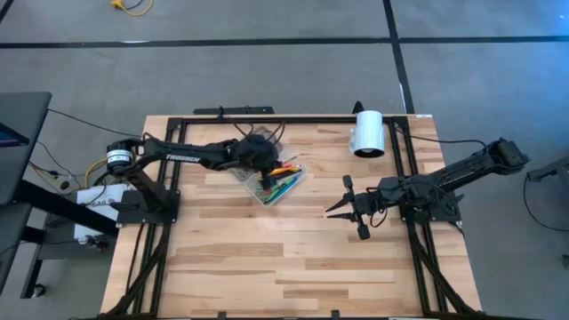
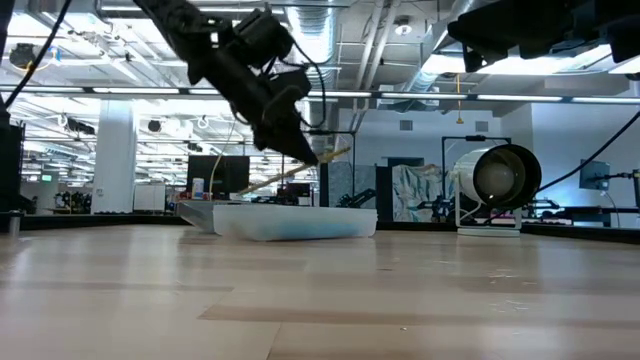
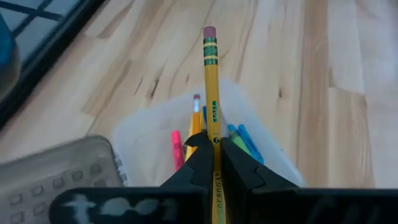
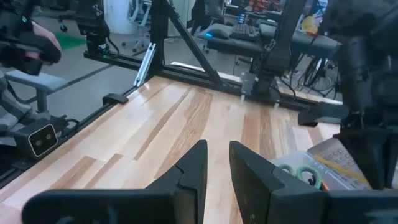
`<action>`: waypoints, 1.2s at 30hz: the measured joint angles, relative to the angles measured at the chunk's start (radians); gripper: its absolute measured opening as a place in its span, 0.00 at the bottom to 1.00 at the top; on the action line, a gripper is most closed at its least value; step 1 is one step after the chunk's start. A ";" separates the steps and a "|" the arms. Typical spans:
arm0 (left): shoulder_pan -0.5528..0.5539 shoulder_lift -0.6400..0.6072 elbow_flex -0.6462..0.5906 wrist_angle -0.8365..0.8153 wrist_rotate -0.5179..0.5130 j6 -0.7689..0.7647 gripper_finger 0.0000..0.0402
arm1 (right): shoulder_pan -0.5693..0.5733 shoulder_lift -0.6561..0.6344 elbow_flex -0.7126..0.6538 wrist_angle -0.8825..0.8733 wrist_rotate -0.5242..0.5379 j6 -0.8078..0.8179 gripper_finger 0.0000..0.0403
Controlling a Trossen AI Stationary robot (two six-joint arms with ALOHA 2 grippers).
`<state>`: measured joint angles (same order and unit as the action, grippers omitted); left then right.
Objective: Pick & place school supplies into a supply box
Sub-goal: Put the yellow pencil into the transparent supply box, then close the transparent supply box
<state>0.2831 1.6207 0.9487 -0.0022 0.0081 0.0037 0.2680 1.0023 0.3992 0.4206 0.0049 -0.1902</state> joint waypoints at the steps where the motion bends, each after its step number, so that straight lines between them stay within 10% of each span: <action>1: 0.007 0.000 -0.017 0.017 0.013 -0.004 0.00 | 0.000 0.000 0.000 0.003 0.000 0.000 0.16; 26: 0.032 -0.009 -0.087 0.095 0.086 0.041 0.28 | 0.000 0.003 0.000 0.026 0.000 0.000 0.16; 36: 0.034 -0.162 -0.087 -0.201 -0.097 0.212 0.29 | -0.003 0.272 0.000 0.405 0.000 0.001 0.16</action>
<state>0.3168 1.4587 0.8619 -0.2032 -0.0892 0.2156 0.2655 1.2739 0.3996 0.8256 0.0053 -0.1892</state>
